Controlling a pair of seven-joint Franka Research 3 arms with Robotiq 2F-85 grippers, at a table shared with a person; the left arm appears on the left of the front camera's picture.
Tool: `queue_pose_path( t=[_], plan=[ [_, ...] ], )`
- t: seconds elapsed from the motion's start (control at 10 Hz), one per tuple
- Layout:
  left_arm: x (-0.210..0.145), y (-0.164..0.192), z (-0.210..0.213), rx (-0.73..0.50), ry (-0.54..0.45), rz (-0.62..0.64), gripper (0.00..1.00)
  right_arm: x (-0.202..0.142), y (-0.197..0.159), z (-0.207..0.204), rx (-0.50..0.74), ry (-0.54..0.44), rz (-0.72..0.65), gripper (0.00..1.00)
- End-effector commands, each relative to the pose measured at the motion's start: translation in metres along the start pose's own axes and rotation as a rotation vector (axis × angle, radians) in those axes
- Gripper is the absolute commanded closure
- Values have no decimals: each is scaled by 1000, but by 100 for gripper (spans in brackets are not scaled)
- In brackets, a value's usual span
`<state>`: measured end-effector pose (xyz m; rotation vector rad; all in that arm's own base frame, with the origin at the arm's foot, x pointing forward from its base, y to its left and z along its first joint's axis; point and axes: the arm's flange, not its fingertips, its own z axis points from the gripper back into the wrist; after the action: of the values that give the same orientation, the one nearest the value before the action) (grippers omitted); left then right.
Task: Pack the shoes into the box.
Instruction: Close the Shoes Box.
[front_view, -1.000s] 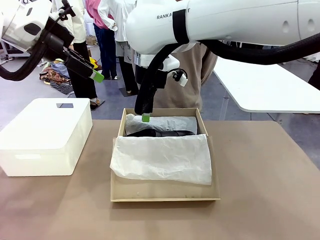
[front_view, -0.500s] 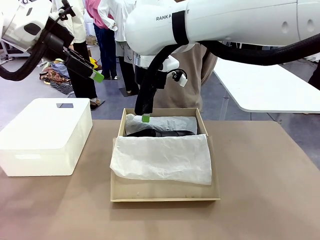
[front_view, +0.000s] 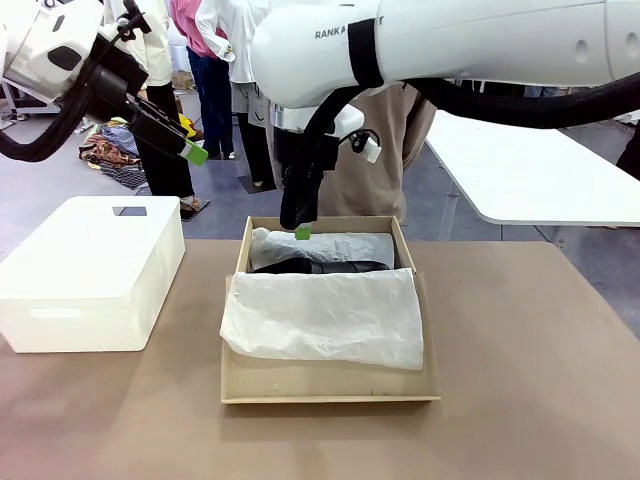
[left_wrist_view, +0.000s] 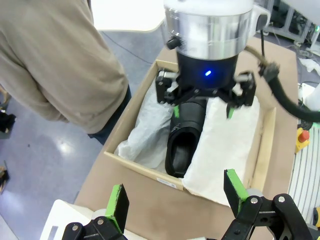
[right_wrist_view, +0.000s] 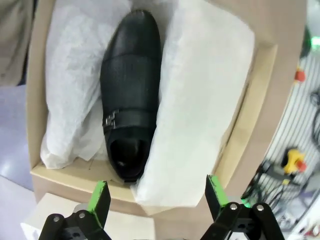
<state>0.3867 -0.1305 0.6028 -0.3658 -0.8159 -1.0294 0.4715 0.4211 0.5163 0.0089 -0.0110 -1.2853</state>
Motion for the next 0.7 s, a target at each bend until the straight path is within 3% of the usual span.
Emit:
queue_pose_path(
  t=[0.0,0.6],
  plan=[
    [-4,1,-1,-15,-19,-15,0,36,-25,7,44,-120,185,0],
    [-4,1,-1,-15,-19,-15,0,144,-67,29,-92,-235,746,0]
  ],
)
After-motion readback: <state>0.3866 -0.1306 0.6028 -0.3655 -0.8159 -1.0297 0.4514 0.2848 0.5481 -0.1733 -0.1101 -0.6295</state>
